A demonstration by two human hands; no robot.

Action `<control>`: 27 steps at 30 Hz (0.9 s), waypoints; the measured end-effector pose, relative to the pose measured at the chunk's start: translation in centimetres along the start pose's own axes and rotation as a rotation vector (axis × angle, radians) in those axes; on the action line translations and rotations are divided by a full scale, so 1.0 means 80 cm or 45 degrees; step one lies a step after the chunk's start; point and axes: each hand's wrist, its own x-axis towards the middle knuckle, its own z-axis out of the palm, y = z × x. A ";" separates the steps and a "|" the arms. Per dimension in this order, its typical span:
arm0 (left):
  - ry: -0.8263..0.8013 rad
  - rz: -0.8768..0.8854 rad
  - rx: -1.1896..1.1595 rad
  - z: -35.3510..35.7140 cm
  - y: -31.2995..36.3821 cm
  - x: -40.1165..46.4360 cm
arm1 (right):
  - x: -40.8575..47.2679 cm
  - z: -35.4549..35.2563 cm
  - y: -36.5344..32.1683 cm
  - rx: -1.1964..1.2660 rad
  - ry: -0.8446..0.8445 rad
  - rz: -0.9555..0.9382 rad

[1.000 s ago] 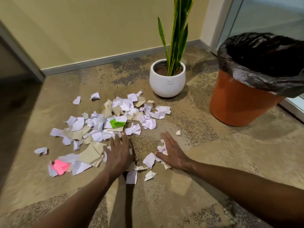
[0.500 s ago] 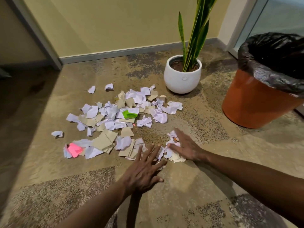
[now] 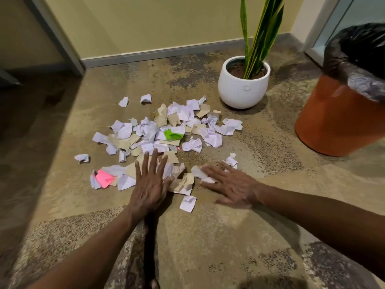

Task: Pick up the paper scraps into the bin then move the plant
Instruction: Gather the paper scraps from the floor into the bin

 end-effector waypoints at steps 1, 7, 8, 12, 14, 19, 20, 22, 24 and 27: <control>0.008 -0.042 -0.024 -0.001 -0.011 -0.004 | 0.006 -0.008 0.009 -0.011 -0.007 0.052; 0.078 -0.537 -0.117 -0.009 -0.085 -0.023 | 0.047 -0.018 -0.012 0.006 0.186 -0.176; 0.093 -0.654 -0.144 -0.009 -0.094 -0.025 | 0.053 -0.012 -0.027 0.009 0.215 -0.291; 0.118 -1.152 -0.447 -0.003 -0.122 -0.023 | 0.074 0.005 -0.055 -0.090 0.172 -0.493; 0.070 -1.136 -0.513 0.004 -0.129 -0.022 | 0.078 0.007 -0.045 -0.138 0.128 -0.343; 0.092 -0.613 -0.639 0.004 -0.090 0.004 | 0.068 -0.008 -0.003 -0.078 0.154 -0.124; 0.085 -0.547 -0.729 0.001 -0.073 0.011 | 0.062 -0.009 0.001 -0.067 0.170 -0.117; 0.099 -0.449 -0.821 0.001 -0.048 0.023 | 0.050 -0.008 0.003 -0.023 0.197 -0.051; 0.198 -0.386 -0.865 0.002 -0.037 0.033 | 0.039 -0.009 0.005 0.031 0.216 0.051; 0.385 -0.505 -0.941 -0.001 -0.043 0.043 | 0.033 -0.018 0.009 0.097 0.247 0.157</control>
